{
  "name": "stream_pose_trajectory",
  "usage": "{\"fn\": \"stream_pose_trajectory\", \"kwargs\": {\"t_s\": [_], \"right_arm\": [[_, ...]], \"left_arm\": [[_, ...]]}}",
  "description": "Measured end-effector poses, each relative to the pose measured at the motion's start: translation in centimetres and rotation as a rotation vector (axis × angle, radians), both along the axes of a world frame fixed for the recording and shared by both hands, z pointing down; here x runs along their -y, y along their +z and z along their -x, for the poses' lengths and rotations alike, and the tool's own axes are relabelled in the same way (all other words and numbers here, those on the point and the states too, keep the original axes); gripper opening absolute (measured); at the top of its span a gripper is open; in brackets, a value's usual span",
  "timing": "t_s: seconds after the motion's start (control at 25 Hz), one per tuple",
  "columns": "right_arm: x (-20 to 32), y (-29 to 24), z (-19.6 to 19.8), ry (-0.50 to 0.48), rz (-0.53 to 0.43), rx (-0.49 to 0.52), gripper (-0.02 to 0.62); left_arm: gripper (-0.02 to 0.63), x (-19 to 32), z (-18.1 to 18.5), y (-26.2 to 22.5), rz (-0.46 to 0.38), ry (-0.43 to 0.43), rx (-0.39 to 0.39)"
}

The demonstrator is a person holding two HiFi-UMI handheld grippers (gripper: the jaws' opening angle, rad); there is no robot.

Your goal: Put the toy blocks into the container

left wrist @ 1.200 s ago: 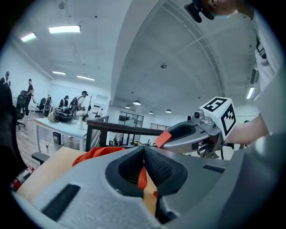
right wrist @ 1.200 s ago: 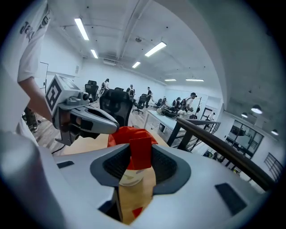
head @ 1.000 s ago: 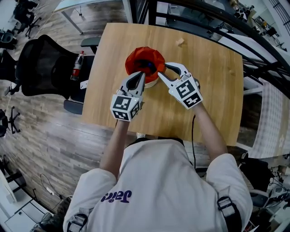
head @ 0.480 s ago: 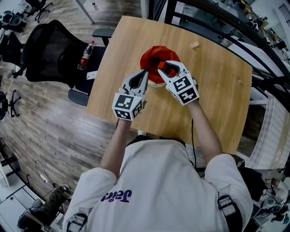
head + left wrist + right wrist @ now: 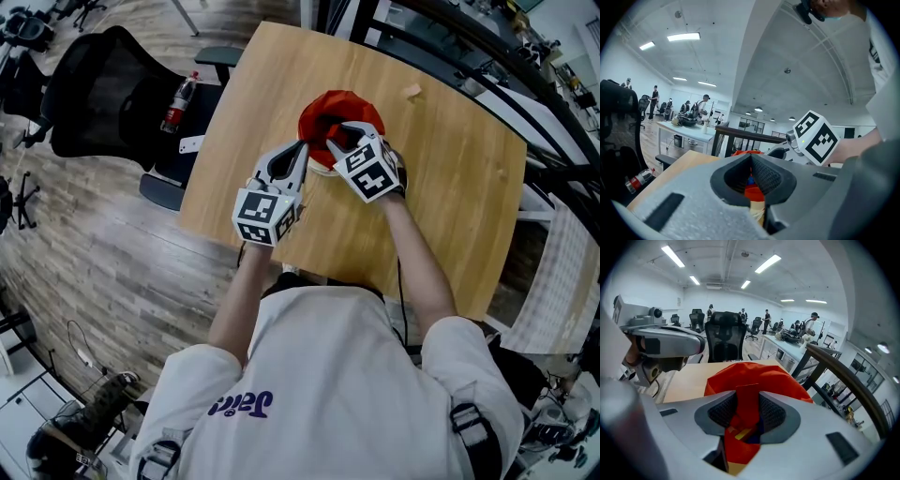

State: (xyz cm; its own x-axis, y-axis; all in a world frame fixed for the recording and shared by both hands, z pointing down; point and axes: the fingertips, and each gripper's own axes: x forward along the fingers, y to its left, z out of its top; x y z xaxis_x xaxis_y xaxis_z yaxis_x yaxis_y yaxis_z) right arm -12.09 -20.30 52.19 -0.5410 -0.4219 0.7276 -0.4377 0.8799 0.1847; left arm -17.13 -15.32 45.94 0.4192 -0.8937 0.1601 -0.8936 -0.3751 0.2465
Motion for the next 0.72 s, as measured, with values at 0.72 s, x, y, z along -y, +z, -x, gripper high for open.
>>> {"fn": "stream_pose_trajectory", "kwargs": {"t_s": [0.72], "right_arm": [[-0.6,-1.6,-0.9,0.052,-0.029,0.060,0.184]], "left_arm": [[0.014,-0.8,-1.0,-0.3,-0.007,0.018,0.004]]}}
